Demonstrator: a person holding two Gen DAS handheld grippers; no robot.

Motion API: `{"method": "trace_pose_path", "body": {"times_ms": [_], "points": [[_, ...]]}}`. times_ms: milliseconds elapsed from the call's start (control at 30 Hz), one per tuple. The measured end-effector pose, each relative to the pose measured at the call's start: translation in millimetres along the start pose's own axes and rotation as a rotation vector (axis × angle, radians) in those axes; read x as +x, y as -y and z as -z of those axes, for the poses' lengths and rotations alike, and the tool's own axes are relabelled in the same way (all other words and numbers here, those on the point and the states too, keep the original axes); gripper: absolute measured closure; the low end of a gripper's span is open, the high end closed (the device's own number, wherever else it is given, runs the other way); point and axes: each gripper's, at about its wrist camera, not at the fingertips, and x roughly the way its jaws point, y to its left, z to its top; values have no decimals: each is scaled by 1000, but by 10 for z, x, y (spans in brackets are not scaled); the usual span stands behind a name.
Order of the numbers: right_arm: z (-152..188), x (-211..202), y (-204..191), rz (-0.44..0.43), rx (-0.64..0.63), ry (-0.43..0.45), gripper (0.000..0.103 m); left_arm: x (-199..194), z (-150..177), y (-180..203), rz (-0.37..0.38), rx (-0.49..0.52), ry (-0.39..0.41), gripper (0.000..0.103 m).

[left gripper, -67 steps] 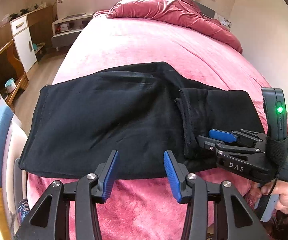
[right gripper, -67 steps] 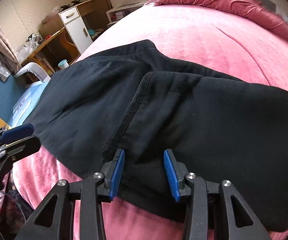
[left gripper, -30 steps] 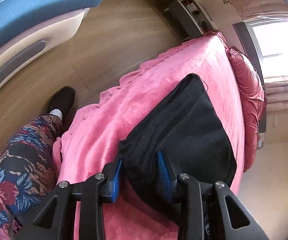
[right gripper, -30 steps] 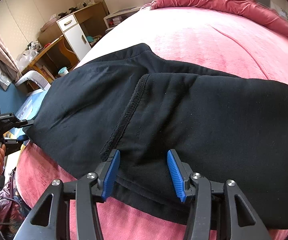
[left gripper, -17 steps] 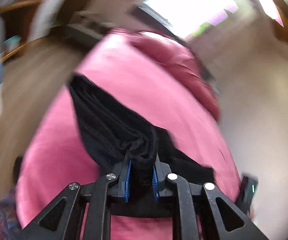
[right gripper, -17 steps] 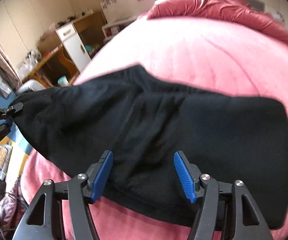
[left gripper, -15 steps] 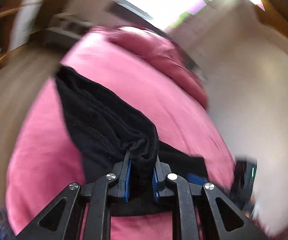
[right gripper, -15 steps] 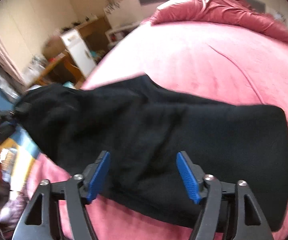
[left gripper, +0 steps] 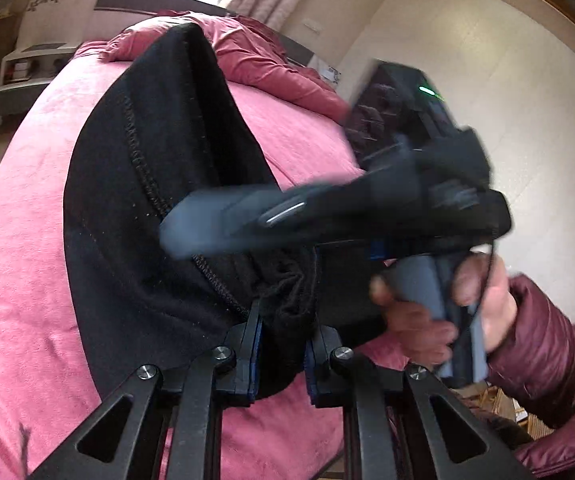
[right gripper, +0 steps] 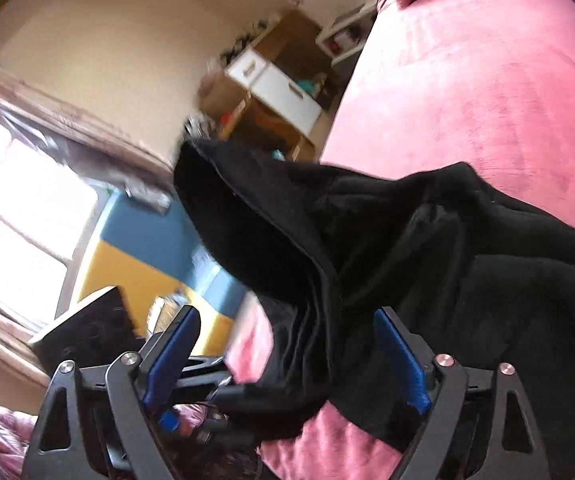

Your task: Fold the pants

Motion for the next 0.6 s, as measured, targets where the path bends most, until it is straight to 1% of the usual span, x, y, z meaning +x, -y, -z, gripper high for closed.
{"method": "trace_pose_path", "body": {"times_ms": [33, 67, 100, 167, 200, 267, 300, 333, 367, 433, 467, 567, 600], "points": [[-6, 97, -16, 26, -26, -36, 43, -2, -1, 11, -5, 5, 0, 87], [-12, 190, -38, 70, -53, -62, 71, -12, -6, 16, -13, 12, -1, 86], [-14, 270, -48, 107, -68, -80, 82, -25, -9, 15, -19, 14, -11, 86], [-7, 291, -46, 102, -58, -65, 87, -113, 6, -47, 9, -19, -6, 78], [-10, 266, -56, 91, -49, -49, 87, -182, 10, -106, 46, -56, 2, 74], [-33, 167, -95, 77, -40, -14, 88, -358, 27, -266, 114, -138, 34, 71], [-46, 115, -129, 64, -38, -2, 88, -465, 46, -366, 137, -182, 60, 67], [-64, 44, -182, 51, -39, 13, 88, -566, 71, -482, 140, -229, 85, 66], [-83, 18, -215, 45, -42, 20, 88, -609, 86, -548, 134, -254, 94, 65], [-122, -48, -312, 30, -57, 43, 88, -703, 132, -757, 34, -317, 105, 65], [-121, -74, -364, 17, -58, 58, 88, -724, 150, -812, 14, -334, 105, 65], [-90, -236, -465, 14, -59, 112, 88, -823, 207, -1063, -10, -409, 123, 65], [-57, -304, -490, 8, -53, 131, 88, -818, 205, -1098, -37, -418, 119, 65]]}}
